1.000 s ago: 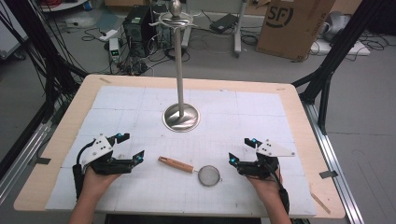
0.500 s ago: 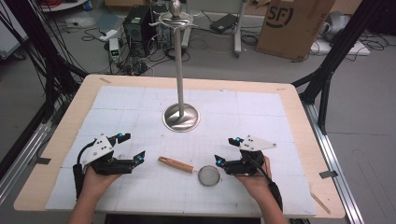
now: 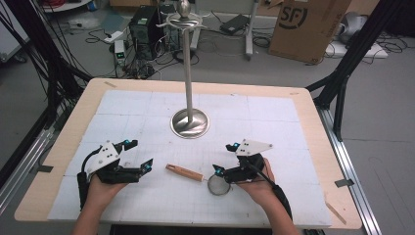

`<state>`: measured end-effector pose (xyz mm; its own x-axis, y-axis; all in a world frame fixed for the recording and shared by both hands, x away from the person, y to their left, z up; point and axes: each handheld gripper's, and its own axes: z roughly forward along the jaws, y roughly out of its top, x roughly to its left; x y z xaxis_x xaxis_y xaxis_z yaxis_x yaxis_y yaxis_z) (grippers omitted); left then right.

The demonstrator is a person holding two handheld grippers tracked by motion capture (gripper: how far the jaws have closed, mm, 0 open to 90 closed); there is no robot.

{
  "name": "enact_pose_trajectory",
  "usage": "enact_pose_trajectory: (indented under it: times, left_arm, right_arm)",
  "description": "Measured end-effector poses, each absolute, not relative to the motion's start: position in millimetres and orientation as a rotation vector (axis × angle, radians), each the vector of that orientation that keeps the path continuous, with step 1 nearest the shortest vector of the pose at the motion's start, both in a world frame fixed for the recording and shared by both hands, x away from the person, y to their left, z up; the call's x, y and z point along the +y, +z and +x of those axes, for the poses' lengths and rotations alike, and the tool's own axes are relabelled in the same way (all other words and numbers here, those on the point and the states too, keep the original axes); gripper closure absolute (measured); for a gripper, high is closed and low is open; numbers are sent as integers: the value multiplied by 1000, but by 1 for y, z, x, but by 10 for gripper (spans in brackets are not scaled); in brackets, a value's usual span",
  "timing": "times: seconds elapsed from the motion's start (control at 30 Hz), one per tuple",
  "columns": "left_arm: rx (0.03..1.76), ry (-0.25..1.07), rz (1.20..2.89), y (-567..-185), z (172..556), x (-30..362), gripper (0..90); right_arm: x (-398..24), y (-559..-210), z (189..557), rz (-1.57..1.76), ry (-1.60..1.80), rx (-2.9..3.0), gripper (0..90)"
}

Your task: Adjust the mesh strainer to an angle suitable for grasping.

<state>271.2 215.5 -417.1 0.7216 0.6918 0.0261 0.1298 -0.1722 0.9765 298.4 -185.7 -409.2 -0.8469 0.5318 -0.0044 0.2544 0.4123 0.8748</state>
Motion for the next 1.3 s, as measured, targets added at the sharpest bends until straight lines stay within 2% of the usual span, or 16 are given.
enact_pose_trajectory:
  times: [0.27, 0.73, 1.3]
  left_arm:
    - [662, 571, 1697, -417, 271, 216, 157]
    - [663, 571, 1700, -417, 271, 215, 157]
    - [667, 564, 1706, -418, 272, 215, 159]
  right_arm:
    - [-162, -411, 302, 603, 1332, 2505, 180]
    - [-137, -417, 307, 591, 1180, 2677, 265]
    - [-112, -424, 305, 500, 930, 2852, 465]
